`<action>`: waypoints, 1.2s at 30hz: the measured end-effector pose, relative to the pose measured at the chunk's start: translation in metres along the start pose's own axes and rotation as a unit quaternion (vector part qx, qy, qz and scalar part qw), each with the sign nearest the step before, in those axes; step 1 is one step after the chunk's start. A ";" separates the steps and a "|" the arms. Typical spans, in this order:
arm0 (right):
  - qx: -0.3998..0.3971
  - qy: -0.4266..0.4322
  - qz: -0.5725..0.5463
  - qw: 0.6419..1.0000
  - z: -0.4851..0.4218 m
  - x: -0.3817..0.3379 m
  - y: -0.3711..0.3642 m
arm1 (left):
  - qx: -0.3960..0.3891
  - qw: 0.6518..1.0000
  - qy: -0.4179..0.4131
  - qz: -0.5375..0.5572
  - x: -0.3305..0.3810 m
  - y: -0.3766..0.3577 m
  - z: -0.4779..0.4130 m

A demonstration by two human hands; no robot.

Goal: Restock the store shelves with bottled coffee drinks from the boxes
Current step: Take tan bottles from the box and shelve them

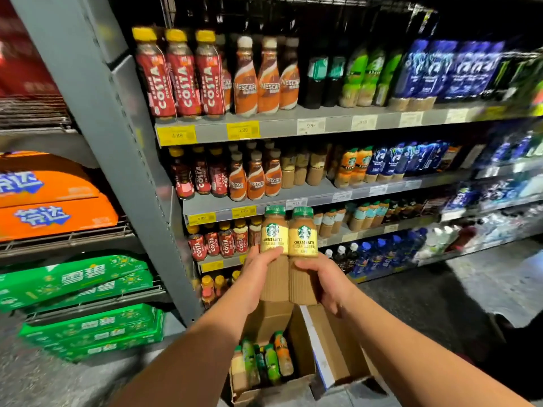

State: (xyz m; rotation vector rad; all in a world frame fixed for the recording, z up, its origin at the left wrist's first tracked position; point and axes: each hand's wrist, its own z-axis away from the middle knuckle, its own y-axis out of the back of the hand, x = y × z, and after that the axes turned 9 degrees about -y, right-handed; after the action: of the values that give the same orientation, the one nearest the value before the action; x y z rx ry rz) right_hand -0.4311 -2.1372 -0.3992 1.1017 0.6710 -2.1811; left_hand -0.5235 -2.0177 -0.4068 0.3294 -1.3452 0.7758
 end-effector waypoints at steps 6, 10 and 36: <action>0.014 0.027 0.030 0.999 0.000 -0.030 0.053 | -0.013 1.000 -0.013 -0.012 0.011 -0.057 -0.019; 0.020 0.020 0.018 0.999 -0.020 -0.055 0.096 | -0.011 0.999 -0.035 -0.038 0.016 -0.097 -0.046; 0.048 0.145 0.181 0.972 -0.280 -0.189 0.184 | 0.062 0.979 -0.163 -0.106 0.018 -0.152 -0.315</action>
State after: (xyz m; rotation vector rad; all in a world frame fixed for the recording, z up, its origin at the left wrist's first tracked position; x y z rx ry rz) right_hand -0.0633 -2.0253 -0.4202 1.4847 0.4454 -1.7752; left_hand -0.1871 -1.9222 -0.4283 0.7125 -1.5404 0.6445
